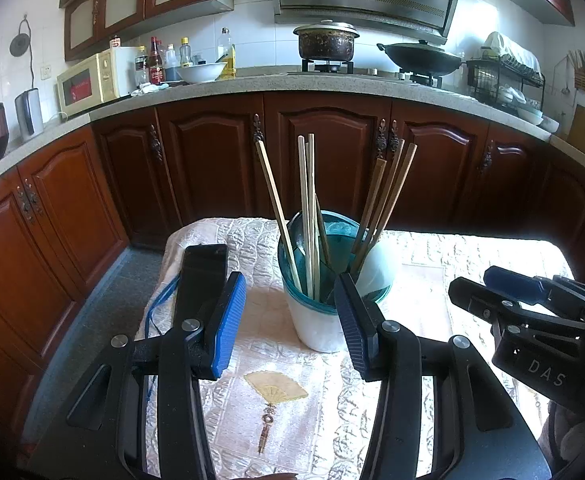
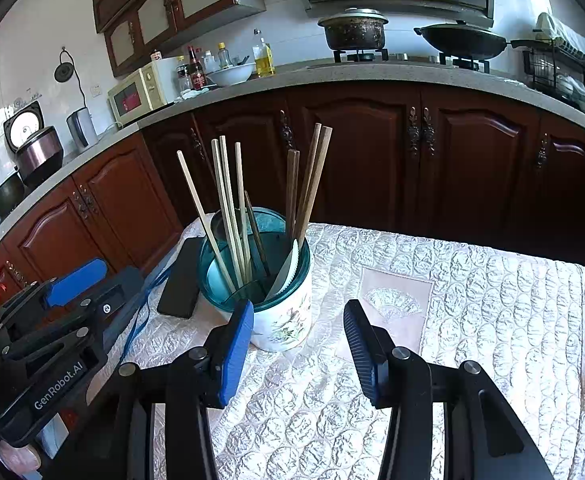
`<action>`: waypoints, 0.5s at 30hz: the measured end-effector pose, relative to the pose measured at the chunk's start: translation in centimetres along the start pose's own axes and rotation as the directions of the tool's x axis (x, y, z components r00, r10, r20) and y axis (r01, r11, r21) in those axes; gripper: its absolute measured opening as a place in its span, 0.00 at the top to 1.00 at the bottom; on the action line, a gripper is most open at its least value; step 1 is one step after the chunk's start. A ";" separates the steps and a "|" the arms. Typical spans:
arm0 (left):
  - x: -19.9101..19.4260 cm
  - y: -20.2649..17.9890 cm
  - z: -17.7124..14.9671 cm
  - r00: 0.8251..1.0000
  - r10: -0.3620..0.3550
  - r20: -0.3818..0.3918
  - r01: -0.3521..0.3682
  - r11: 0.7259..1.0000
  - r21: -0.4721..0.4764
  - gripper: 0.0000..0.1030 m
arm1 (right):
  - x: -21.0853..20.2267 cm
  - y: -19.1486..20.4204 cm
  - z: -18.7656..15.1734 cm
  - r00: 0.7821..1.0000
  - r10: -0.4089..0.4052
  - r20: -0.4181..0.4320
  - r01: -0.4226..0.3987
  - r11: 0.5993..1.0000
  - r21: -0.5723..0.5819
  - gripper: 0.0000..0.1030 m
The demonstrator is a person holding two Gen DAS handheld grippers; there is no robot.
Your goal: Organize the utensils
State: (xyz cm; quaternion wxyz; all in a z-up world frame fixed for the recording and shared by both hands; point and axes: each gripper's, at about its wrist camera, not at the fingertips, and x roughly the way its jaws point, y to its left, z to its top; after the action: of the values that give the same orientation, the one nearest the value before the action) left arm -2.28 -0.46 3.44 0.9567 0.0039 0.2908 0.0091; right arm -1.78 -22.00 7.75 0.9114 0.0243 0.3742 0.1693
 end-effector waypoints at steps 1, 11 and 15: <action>0.0 0.0 0.0 1.000 0.000 0.000 0.000 1.000 0.000 0.56 | 0.0 0.0 0.0 1.000 0.000 0.001 0.000 1.000 -0.001 0.57; 0.1 0.3 0.1 1.000 0.011 0.002 -0.011 1.000 0.002 0.56 | 0.3 0.0 0.1 1.000 0.000 -0.004 0.000 1.000 -0.010 0.56; 0.0 0.4 0.1 1.000 0.015 0.004 -0.015 1.000 0.003 0.56 | 0.5 0.2 0.1 1.000 0.001 -0.006 -0.001 1.000 -0.015 0.56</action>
State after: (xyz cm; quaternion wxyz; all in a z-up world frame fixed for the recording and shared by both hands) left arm -2.22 -0.11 3.51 0.9573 0.0075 0.2886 0.0160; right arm -1.39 -21.64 7.54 0.9104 0.0173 0.3757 0.1725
